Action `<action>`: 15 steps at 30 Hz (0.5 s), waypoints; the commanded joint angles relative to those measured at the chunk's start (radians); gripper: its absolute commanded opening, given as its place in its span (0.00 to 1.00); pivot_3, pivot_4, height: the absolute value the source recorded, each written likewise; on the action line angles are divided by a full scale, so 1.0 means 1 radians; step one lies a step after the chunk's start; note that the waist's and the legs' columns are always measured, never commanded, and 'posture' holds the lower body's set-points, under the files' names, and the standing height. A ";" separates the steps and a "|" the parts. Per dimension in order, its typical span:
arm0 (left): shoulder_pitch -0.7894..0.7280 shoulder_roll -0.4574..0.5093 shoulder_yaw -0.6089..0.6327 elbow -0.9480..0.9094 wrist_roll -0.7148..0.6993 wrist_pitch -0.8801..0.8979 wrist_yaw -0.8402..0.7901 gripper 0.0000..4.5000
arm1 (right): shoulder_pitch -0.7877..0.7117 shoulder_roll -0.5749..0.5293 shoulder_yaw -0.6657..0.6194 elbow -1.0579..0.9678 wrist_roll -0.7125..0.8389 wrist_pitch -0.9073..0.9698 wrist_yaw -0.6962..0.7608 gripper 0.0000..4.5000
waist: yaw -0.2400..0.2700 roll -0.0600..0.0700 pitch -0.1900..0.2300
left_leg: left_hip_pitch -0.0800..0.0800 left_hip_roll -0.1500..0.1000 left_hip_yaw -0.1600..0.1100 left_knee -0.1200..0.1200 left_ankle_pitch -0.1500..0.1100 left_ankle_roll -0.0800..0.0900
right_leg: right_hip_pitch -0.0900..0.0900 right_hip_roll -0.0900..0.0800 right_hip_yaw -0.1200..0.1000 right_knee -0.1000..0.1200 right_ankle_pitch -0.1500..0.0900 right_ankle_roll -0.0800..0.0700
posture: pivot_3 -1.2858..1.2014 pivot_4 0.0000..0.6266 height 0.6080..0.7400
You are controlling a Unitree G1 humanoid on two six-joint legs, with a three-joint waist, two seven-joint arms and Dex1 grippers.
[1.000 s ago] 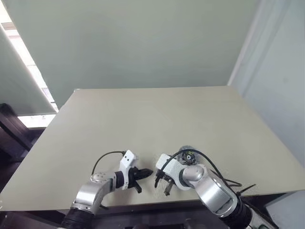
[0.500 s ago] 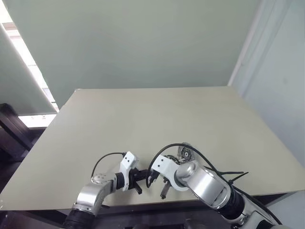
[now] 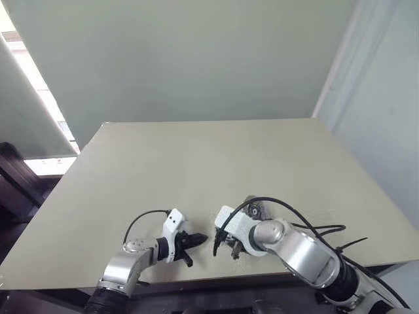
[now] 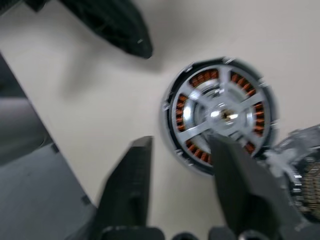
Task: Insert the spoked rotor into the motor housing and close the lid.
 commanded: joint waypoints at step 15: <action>-0.005 0.014 0.050 0.027 -0.012 -0.035 -0.031 0.00 | 0.061 -0.070 -0.563 -0.146 0.046 -0.297 -0.060 0.99 | 0.001 0.000 0.000 | 0.000 0.000 0.001 0.000 0.000 0.000 | 0.001 0.000 0.000 0.000 0.000 0.000 | 0.52 0.00 1.00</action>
